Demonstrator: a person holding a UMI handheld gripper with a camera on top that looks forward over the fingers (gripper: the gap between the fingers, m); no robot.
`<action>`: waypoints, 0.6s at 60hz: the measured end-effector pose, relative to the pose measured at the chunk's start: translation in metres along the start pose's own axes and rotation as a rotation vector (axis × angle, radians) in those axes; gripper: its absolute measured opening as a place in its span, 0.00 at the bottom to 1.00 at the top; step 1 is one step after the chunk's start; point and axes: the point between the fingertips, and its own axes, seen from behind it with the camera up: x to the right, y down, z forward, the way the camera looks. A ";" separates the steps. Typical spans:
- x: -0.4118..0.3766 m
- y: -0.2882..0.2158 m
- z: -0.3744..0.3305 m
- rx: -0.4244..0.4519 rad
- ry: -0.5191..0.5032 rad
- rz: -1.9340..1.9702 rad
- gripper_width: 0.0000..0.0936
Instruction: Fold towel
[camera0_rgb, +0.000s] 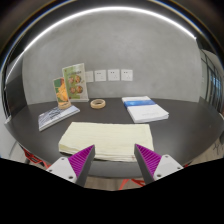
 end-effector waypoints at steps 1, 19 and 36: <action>-0.001 -0.001 0.005 0.000 -0.009 -0.002 0.87; -0.079 0.007 0.060 -0.044 -0.140 -0.057 0.87; -0.177 0.011 0.126 -0.060 -0.152 -0.096 0.82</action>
